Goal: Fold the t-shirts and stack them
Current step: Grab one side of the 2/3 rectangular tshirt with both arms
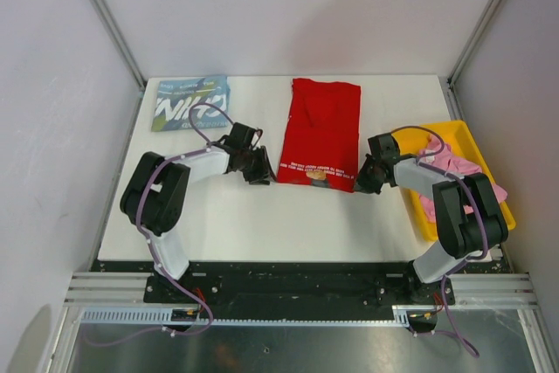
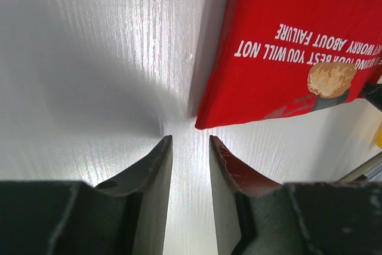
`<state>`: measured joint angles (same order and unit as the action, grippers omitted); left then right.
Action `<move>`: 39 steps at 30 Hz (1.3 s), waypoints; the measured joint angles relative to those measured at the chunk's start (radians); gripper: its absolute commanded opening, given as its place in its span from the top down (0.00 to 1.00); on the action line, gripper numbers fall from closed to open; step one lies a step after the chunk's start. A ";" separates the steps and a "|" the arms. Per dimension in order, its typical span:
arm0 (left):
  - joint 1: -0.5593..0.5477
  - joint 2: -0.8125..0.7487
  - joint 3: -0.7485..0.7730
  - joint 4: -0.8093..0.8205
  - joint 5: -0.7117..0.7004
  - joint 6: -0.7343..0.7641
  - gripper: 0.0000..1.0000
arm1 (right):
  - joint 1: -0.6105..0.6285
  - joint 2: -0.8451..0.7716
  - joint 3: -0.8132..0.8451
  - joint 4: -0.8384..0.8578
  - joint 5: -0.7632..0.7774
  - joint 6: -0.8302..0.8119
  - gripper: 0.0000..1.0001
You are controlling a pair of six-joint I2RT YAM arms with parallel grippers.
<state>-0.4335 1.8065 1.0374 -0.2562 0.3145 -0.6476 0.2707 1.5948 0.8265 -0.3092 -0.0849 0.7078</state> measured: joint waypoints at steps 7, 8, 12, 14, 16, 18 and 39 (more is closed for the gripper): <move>-0.004 0.013 0.002 0.000 0.000 -0.005 0.64 | -0.005 0.000 0.000 0.000 -0.002 -0.001 1.00; -0.005 0.019 0.005 0.000 0.003 -0.008 0.64 | -0.006 0.000 0.000 0.000 -0.003 -0.001 1.00; -0.009 0.044 0.037 0.003 0.006 -0.017 0.64 | -0.006 0.000 0.000 0.000 -0.004 -0.001 1.00; -0.009 0.058 0.050 0.007 0.007 -0.026 0.65 | -0.006 0.000 0.000 0.001 -0.005 -0.001 1.00; -0.010 0.068 0.061 0.009 0.009 -0.031 0.67 | -0.007 0.000 -0.001 0.001 -0.005 -0.002 1.00; -0.010 0.078 0.071 0.011 0.011 -0.035 0.68 | -0.007 0.000 -0.001 0.001 -0.007 -0.002 1.00; -0.051 0.076 0.074 0.019 -0.060 -0.044 0.71 | -0.018 0.003 -0.002 0.003 -0.026 -0.005 1.00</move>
<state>-0.4850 1.8824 1.1110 -0.2371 0.2550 -0.6914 0.2527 1.5974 0.8249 -0.3058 -0.1108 0.7029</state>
